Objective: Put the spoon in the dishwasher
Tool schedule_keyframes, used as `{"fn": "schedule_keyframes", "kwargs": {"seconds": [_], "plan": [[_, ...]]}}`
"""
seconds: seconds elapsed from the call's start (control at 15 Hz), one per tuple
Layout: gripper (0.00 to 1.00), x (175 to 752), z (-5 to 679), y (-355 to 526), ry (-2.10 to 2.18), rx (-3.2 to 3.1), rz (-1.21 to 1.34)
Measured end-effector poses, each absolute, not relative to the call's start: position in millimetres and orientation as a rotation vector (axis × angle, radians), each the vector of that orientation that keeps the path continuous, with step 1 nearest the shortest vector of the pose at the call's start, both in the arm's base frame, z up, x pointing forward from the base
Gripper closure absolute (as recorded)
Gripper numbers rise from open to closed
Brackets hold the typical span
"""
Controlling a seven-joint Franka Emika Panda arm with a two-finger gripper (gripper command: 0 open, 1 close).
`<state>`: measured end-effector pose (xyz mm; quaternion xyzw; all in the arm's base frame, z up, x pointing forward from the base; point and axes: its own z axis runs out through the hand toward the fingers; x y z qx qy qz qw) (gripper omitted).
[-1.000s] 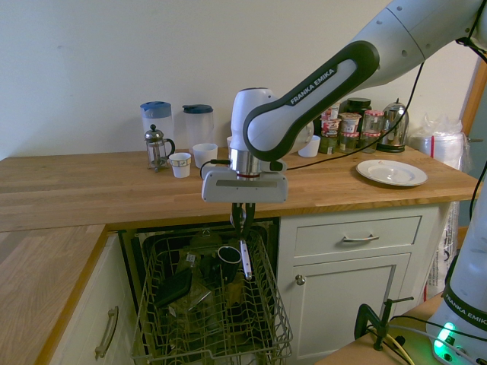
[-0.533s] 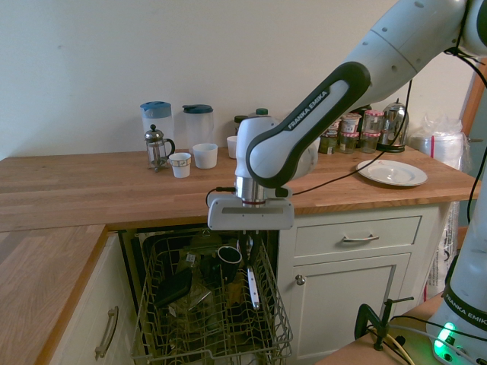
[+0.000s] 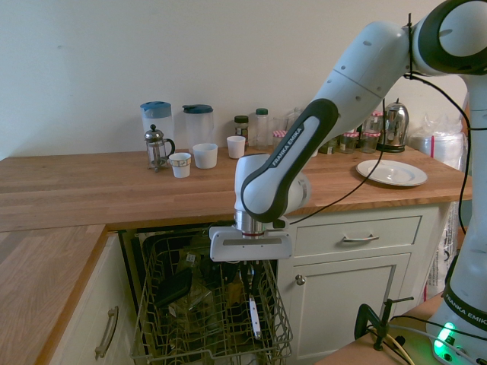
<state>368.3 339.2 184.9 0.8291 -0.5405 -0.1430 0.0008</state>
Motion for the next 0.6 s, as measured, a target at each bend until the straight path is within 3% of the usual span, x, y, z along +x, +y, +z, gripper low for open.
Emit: {"fn": "schedule_keyframes", "kwargs": {"seconds": [0.6], "plan": [[1.0,414.3,95.8,335.8,-1.686,2.534,-0.569]]}}
